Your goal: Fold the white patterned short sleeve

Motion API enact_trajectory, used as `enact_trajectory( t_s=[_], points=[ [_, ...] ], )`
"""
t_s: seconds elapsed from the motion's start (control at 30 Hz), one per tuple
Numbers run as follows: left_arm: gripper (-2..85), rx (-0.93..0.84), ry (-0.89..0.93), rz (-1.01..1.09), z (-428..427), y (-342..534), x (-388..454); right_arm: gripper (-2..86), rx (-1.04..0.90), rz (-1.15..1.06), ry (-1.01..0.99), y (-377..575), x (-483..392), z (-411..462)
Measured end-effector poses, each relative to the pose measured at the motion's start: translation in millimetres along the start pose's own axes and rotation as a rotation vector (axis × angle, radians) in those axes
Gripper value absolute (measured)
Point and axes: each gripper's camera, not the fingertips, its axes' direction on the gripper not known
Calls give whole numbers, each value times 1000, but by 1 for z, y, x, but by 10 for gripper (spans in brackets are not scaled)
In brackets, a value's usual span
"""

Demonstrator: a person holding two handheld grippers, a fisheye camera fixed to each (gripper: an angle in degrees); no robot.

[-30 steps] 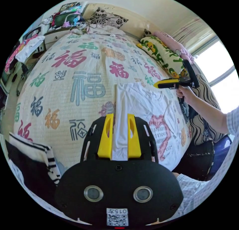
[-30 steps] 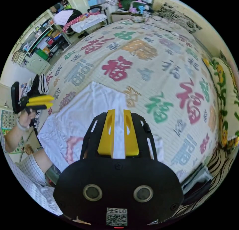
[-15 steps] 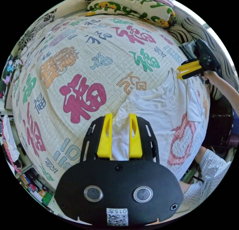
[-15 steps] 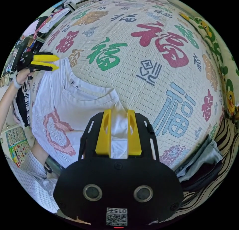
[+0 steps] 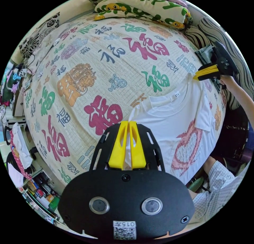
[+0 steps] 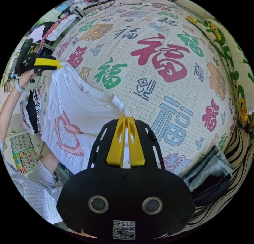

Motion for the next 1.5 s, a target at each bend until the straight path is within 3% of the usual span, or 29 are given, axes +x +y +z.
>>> enact_trajectory(
  t_s=[0.1, 0.27, 0.4, 0.63, 0.8, 0.97, 1.37, 1.5],
  points=[
    [-2, 71, -12, -41, -19, -8, -2, -10, 4, 13, 70, 1, 7, -27],
    [-2, 277, -109, -167, -67, -12, -11, -10, 211, 146, 158, 20, 21, -97],
    [-1, 333, -139, -108, -80, 11, 1, -10, 273, 140, 122, 56, 15, -123],
    [0, 443, 93, 26, -73, 171, 47, -10, 284, -51, -92, 220, -46, -125],
    [0, 331, 173, 91, -47, 276, 103, -9, 188, -99, -202, 325, -103, -99],
    [0, 163, 338, -139, 3, 352, 127, -8, 36, -69, -245, 396, -147, -46],
    [2, -8, 238, -220, 18, 398, 138, -5, -141, -34, -208, 479, -145, -43],
    [5, 131, 294, -253, -19, 397, 134, -5, -28, -8, -242, 488, -141, -70]
  ],
)
